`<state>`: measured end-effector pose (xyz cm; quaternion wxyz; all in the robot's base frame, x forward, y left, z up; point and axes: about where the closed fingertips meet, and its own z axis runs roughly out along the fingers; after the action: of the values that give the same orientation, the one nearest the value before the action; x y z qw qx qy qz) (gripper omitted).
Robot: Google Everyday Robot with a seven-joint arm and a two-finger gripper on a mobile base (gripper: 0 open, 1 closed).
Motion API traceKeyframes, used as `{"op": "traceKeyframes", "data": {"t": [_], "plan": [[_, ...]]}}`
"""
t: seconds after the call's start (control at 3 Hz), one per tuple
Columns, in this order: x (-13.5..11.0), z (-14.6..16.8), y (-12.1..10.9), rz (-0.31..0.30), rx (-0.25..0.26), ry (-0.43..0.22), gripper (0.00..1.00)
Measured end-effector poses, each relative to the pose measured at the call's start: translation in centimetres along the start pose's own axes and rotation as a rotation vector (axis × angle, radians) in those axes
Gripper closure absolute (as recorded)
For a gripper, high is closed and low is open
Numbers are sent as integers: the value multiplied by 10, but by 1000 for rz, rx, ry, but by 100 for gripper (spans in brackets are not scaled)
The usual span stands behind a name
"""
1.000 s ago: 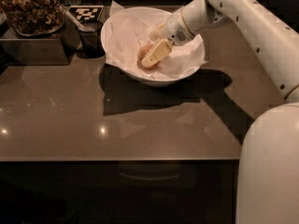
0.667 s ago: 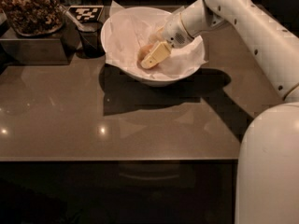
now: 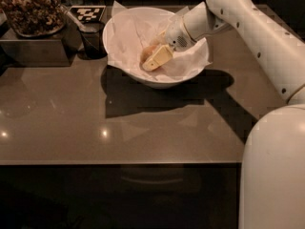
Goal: Pick apple from white bowl
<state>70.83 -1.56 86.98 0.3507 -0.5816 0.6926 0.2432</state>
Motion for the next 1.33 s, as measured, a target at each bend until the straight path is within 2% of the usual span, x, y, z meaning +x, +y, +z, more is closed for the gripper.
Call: {"op": "traceKeyframes", "data": {"t": [0.67, 1.0, 1.33], "plan": [[9, 9, 2, 21, -14, 10, 30], [10, 11, 2, 24, -20, 15, 43], [11, 7, 1, 38, -7, -3, 62]]}}
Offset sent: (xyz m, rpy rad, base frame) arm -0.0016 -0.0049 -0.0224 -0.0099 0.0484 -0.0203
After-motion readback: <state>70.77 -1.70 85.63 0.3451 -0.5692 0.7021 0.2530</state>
